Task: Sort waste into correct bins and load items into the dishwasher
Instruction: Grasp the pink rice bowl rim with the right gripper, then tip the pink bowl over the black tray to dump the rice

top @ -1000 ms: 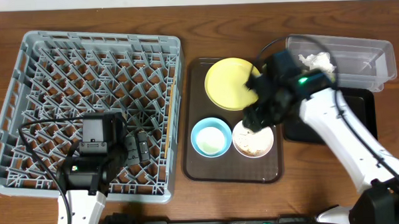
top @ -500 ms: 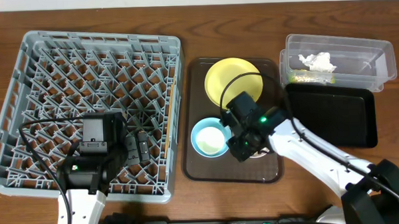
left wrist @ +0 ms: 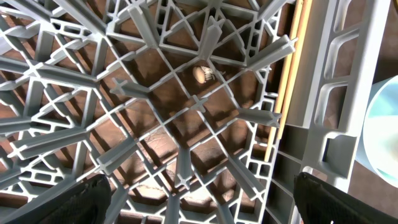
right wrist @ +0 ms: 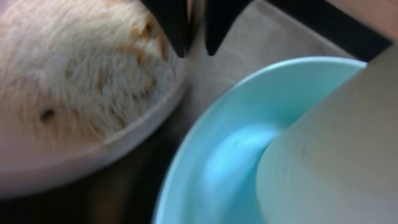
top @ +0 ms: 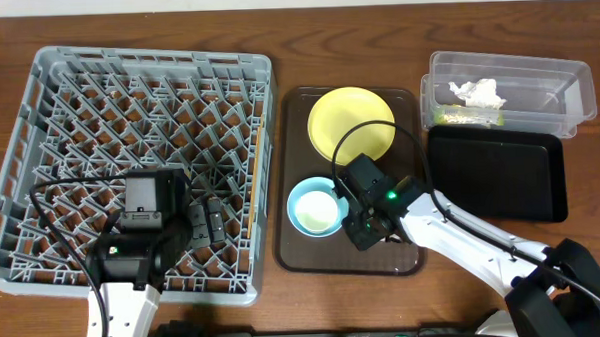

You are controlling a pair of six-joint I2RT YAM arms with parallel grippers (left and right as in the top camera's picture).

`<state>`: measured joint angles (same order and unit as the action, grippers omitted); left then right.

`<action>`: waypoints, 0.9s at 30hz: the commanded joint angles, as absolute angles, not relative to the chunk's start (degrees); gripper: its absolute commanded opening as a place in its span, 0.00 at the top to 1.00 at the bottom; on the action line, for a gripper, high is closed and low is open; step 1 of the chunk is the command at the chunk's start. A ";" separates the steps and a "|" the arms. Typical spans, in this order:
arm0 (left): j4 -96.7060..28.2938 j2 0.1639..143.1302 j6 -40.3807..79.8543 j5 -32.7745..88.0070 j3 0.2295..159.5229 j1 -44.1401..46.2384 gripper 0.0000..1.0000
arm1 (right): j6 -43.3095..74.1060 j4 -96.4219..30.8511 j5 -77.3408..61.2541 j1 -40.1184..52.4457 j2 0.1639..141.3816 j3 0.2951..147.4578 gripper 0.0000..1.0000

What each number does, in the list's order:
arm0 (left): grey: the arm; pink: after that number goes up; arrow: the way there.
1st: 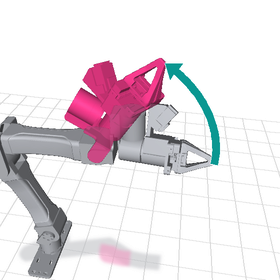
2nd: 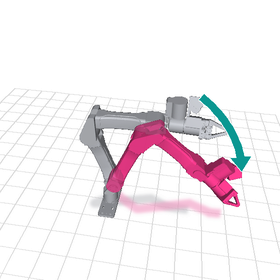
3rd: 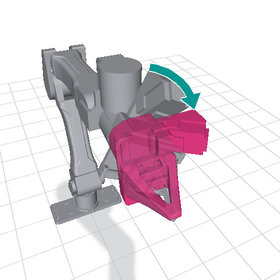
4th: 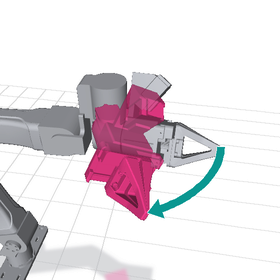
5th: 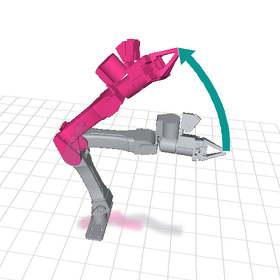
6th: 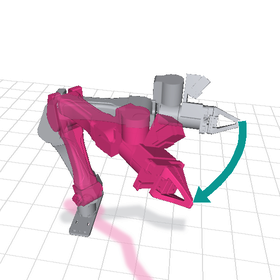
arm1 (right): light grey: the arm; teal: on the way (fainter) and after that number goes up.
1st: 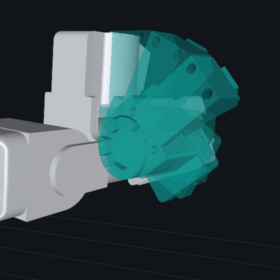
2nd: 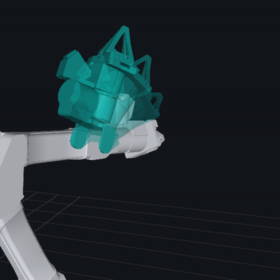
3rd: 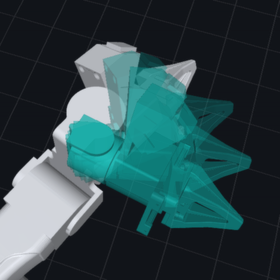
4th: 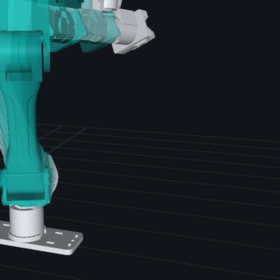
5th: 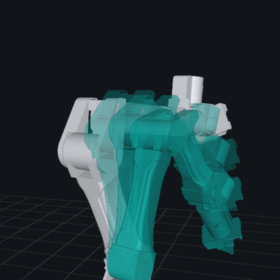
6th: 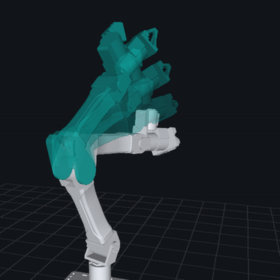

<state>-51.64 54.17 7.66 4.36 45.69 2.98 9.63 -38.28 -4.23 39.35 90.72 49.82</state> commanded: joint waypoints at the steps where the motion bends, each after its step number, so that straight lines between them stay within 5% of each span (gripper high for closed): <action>1: -51.83 54.65 7.75 4.93 46.83 2.70 0.04 | 12.34 -38.57 -3.20 39.77 90.39 50.13 0.99; 15: -51.83 54.94 7.75 4.95 46.83 2.70 0.04 | 12.40 -43.70 -3.29 34.24 83.33 59.86 0.99; 27: -51.83 54.98 7.75 4.95 46.83 2.70 0.04 | 12.38 -45.23 -22.55 12.05 81.84 63.18 0.99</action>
